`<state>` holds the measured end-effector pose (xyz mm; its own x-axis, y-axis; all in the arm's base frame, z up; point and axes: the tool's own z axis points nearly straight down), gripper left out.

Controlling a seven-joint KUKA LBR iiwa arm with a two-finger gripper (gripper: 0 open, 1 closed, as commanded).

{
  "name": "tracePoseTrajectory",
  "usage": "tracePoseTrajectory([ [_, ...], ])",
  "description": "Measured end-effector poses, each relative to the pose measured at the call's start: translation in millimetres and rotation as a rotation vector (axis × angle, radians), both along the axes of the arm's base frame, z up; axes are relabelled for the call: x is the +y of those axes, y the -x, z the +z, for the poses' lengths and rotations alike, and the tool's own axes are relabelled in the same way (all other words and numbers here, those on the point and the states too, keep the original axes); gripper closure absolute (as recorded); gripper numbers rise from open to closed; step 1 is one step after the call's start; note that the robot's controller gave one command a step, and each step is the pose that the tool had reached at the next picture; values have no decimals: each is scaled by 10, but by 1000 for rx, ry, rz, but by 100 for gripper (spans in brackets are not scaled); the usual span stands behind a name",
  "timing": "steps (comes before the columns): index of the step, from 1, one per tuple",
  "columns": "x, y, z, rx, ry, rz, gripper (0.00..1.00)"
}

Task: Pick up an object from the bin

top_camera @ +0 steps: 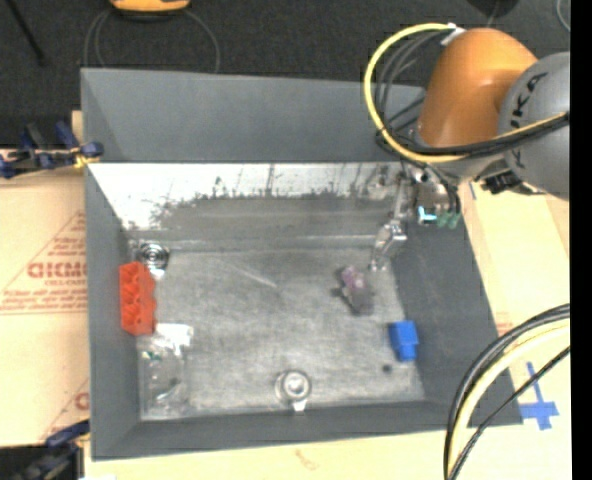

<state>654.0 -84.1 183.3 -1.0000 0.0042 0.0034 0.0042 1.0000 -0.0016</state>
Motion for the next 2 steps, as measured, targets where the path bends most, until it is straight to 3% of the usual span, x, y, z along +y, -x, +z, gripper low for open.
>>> tracePoseTrajectory([
  [1, -91, 211, -1067, -16, 1, 322, 0],
  [2, -595, 894, -645, -16, -23, 554, 0],
])
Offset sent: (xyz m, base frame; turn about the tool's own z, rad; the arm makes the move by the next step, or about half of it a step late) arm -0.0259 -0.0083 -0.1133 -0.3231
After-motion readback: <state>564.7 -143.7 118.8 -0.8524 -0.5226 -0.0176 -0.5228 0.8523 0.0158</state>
